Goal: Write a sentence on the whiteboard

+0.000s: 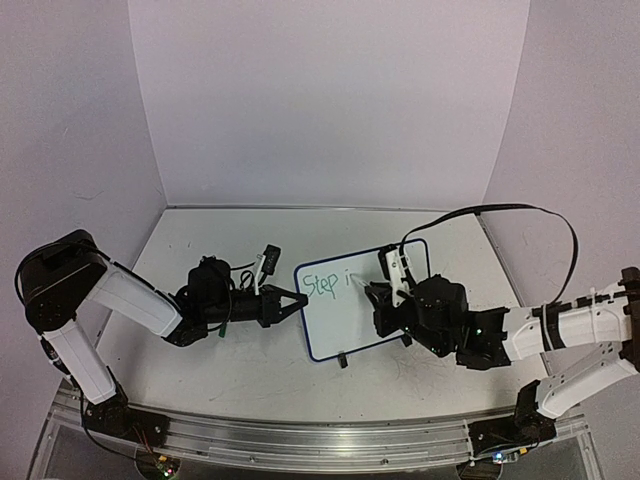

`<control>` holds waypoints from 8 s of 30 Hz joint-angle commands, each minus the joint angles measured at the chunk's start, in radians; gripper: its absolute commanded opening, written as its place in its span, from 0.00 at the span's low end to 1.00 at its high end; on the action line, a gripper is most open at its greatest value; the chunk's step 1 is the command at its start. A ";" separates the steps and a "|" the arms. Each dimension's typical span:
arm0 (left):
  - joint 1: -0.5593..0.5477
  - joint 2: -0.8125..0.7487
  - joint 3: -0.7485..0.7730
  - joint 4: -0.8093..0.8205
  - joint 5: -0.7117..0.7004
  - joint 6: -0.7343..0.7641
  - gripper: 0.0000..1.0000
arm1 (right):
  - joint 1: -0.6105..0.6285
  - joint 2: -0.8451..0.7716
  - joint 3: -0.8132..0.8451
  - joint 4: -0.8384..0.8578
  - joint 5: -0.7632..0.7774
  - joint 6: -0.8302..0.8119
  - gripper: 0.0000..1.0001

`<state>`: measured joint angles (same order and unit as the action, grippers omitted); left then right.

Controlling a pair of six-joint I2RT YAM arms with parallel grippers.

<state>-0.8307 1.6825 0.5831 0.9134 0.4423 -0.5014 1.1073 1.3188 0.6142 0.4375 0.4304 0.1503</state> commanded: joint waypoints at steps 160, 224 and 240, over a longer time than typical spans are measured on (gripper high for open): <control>-0.027 -0.002 0.035 -0.065 -0.006 -0.002 0.00 | -0.062 0.007 0.060 0.024 0.034 0.016 0.00; -0.027 -0.018 0.034 -0.081 -0.014 0.005 0.00 | -0.062 -0.091 -0.013 -0.003 -0.054 0.019 0.00; -0.028 -0.030 0.030 -0.084 -0.013 0.006 0.00 | -0.062 -0.016 0.022 0.045 -0.040 0.014 0.00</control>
<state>-0.8453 1.6672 0.5968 0.8711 0.4221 -0.5037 1.0485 1.2793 0.5942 0.4412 0.3724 0.1759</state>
